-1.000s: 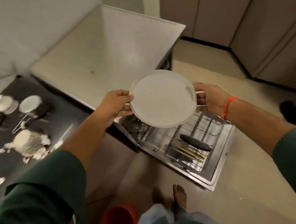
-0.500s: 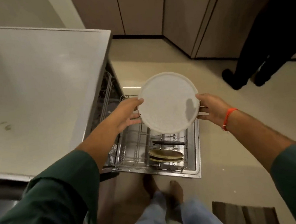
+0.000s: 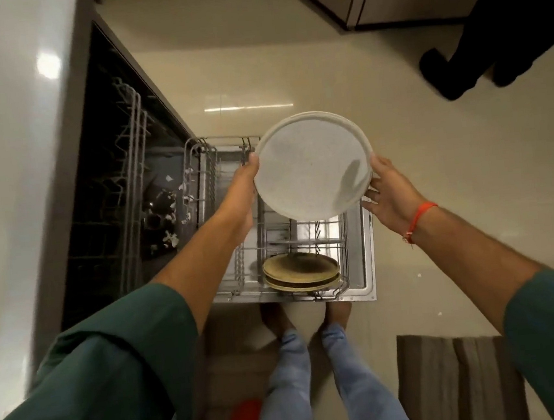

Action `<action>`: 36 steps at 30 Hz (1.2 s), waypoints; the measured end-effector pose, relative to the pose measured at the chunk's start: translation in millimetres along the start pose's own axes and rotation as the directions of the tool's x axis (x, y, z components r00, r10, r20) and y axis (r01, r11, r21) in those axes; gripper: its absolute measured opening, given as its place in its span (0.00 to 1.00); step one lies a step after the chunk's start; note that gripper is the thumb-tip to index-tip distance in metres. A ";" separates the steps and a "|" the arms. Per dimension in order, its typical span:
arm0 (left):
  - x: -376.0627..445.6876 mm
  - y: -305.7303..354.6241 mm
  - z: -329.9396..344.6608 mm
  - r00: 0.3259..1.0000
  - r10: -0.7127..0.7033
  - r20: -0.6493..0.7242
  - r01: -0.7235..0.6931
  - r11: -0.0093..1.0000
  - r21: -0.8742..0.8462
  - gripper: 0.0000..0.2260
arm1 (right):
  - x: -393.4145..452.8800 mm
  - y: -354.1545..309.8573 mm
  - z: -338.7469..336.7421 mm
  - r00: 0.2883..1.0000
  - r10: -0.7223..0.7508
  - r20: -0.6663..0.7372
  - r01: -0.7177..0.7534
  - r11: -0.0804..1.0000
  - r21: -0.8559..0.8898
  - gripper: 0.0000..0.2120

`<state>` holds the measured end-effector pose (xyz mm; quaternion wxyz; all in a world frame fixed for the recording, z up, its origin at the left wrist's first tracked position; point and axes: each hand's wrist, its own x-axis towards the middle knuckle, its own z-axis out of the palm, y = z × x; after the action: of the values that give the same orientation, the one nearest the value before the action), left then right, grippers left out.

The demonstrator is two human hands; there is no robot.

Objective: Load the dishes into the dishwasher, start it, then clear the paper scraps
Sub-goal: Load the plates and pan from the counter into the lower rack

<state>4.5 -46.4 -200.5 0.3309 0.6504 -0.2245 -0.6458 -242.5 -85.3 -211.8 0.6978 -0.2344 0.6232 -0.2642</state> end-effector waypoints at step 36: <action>169.4 -200.4 -2.4 0.921 -0.347 -0.178 0.358 0.933 0.032 0.32 | 182.9 167.7 8.1 0.939 0.272 -0.210 -0.306 0.940 -0.151 0.10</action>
<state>-9.2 -31.6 -462.2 0.2063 0.7429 -0.0952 -0.6297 -206.2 -80.3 -457.4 0.6435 -0.1769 0.7348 -0.1212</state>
